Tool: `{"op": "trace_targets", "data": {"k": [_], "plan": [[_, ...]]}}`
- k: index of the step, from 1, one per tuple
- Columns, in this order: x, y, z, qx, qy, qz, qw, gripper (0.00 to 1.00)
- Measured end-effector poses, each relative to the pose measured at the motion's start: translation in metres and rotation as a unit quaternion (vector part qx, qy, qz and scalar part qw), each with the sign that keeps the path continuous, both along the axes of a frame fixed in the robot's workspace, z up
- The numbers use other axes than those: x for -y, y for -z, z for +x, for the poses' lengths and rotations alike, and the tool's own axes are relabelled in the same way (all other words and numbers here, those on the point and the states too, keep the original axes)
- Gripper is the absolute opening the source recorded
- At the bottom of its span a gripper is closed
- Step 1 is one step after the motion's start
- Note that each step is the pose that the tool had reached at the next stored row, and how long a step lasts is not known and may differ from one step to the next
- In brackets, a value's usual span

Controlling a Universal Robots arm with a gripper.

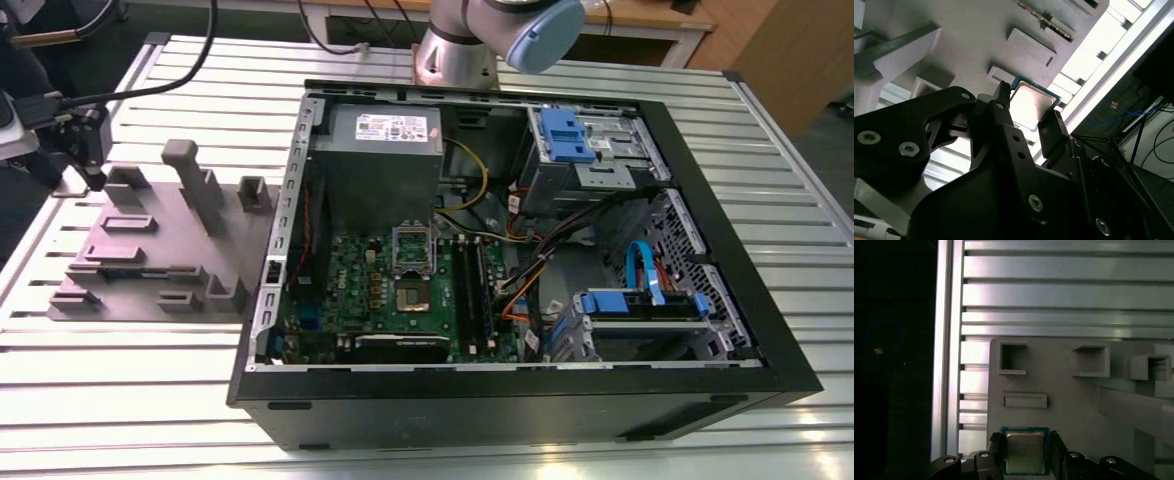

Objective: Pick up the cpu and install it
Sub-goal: 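Pick up the cpu and move it towards the insertion slot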

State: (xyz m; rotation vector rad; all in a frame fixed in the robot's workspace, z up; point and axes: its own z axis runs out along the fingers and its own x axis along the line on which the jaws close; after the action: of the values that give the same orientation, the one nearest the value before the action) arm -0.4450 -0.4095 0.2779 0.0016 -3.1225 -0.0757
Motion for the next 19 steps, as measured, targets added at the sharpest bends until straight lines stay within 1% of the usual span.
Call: {"op": "trace_targets", "data": {"k": [11, 19], "plan": [[-0.0001, -0.0107, 0.0000, 0.0000, 0.000, -0.0009, 1.00000, 0.47], [-0.0001, -0.0113, 0.0000, 0.0000, 0.000, -0.0012, 1.00000, 0.47]]}}
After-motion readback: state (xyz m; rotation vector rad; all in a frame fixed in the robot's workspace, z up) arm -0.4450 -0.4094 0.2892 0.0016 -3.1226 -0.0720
